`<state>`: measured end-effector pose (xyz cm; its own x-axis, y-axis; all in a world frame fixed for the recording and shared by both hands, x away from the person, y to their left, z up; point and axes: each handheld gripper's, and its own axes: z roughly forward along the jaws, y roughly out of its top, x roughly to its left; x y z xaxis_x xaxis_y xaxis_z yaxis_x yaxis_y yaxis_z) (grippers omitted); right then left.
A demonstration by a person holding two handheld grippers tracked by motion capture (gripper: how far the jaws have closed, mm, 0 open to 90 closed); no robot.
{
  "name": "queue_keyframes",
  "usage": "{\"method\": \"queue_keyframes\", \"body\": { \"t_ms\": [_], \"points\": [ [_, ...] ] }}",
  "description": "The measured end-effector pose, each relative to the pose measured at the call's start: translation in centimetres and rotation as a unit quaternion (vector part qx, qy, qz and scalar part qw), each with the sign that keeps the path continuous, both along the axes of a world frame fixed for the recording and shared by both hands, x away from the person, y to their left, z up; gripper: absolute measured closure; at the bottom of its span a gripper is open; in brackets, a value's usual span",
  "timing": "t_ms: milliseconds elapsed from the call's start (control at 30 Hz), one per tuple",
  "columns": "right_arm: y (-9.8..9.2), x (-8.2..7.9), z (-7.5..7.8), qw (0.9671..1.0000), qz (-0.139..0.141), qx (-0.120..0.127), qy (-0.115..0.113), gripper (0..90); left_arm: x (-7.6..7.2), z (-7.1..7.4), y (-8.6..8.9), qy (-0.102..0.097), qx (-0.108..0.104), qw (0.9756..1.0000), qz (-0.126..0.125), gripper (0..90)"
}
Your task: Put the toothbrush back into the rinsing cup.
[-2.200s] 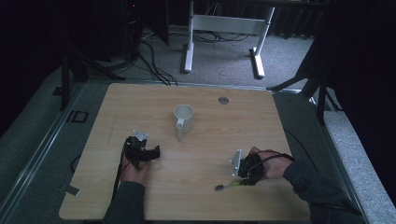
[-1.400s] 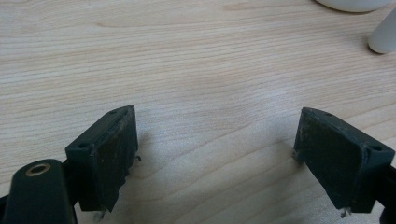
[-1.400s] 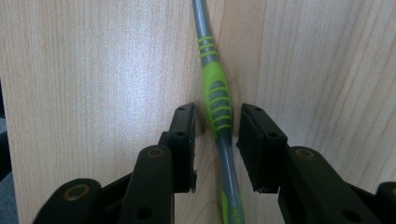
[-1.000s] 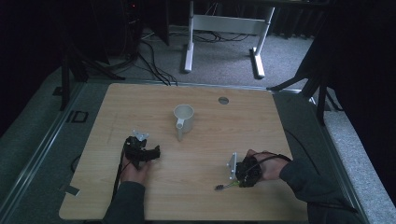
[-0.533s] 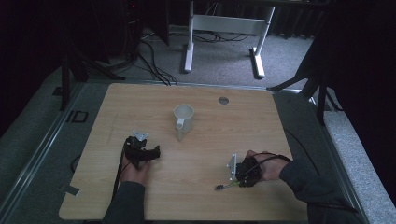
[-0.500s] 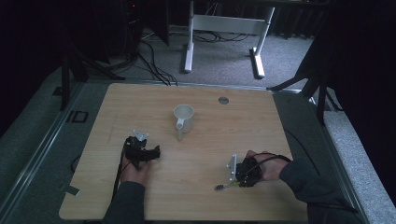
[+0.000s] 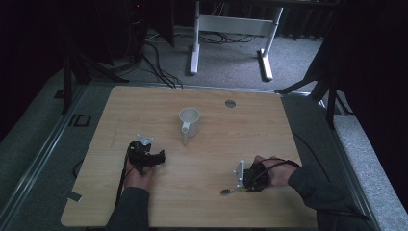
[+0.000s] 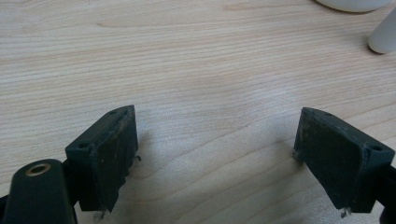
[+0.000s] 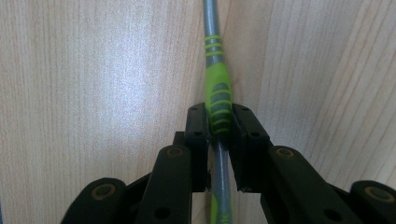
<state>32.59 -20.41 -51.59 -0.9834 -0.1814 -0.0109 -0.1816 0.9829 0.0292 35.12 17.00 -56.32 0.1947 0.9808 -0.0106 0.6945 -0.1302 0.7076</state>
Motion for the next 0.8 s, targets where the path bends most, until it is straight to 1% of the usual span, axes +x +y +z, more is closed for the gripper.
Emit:
{"method": "queue_keyframes", "body": {
  "t_ms": [167, 433, 600, 800],
  "points": [
    [0.00, 0.04, 0.04, 1.0000, -0.003, -0.002, 0.003, 78.9, 0.00, 0.00, 0.00, 0.000, 0.000, 1.0000, 0.000, 14.1],
    [-0.21, 0.39, 0.06, 0.9998, -0.014, 0.007, 0.013, 79.3, 0.00, 0.00, 0.00, 0.000, 0.000, 1.0000, 0.000, 14.1],
    [-0.30, 0.46, 0.15, 0.9998, -0.017, 0.007, 0.013, 79.4, 0.00, 0.00, 0.00, 0.000, 0.000, 1.0000, 0.000, 14.1],
    [-0.31, 0.43, 0.54, 0.9997, -0.017, 0.014, 0.013, 79.4, 0.00, 0.00, 0.00, 0.000, 0.000, 1.0000, 0.000, 14.1]
  ]
}}
